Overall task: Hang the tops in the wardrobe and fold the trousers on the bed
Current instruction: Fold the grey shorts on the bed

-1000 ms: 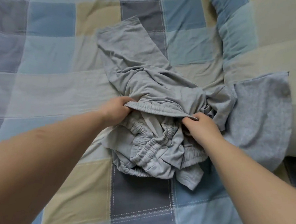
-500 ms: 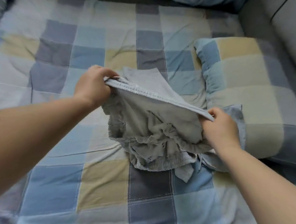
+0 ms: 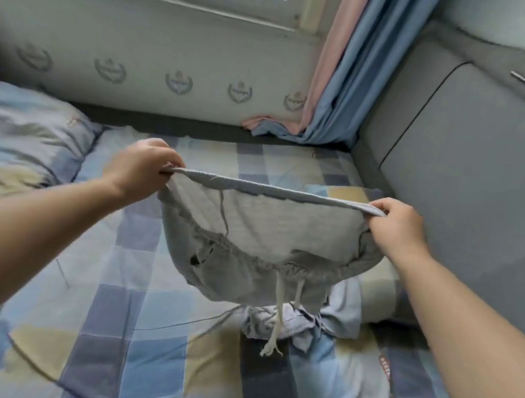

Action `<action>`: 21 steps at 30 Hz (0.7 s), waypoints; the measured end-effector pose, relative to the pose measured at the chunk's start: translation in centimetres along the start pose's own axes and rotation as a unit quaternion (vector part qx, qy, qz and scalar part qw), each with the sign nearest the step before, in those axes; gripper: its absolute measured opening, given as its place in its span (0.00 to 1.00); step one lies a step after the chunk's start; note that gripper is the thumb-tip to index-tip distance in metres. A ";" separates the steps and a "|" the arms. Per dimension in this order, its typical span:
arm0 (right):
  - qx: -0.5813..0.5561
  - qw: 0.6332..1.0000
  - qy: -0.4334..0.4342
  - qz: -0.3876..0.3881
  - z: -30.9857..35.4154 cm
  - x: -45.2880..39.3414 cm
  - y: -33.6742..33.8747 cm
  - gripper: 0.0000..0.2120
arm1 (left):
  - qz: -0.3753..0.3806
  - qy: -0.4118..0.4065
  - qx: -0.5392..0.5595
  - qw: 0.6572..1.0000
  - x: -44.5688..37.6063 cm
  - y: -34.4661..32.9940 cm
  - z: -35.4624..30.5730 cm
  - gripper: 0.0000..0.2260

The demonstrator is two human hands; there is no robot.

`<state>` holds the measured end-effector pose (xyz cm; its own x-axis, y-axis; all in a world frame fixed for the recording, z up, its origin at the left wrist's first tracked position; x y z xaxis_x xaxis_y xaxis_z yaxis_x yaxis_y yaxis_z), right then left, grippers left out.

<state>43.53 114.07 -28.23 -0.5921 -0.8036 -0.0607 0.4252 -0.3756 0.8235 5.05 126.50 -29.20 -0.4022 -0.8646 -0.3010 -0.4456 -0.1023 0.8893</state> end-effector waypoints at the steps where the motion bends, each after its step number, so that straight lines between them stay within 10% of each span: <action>1: -0.007 1.000 -0.004 -0.002 1.1 0.9 1.1 0.06 | 0.003 -0.024 -0.020 1.000 0.2 2.2 -0.1 0.11; 11: -0.046 0.998 -0.011 -0.046 9.9 8.0 8.8 0.06 | 0.086 0.248 0.005 0.965 7.3 14.0 9.0 0.03; 17: -0.192 0.972 -0.103 0.083 11.9 13.4 4.8 0.18 | 0.033 0.467 0.468 0.749 17.7 11.4 9.5 0.12; 21: -0.308 0.927 -0.162 0.139 11.3 17.3 2.0 0.17 | -0.010 0.480 0.546 0.687 20.2 11.5 7.9 0.13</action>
<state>26.40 104.60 -21.22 -0.5337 -0.7655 0.3594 0.8430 -0.4476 0.2984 -14.53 111.79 -27.75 0.0921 -0.8481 0.5217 -0.9881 -0.1427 -0.0576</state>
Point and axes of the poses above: each hand's wrist, its own x-axis away from the middle knuckle, its own y-axis out of the back of the hand, z = x × y, the point moved 6 cm from there along -x, towards the middle knuckle, and after that the axes turned 4 degrees about -y, right-handed, at the moved point
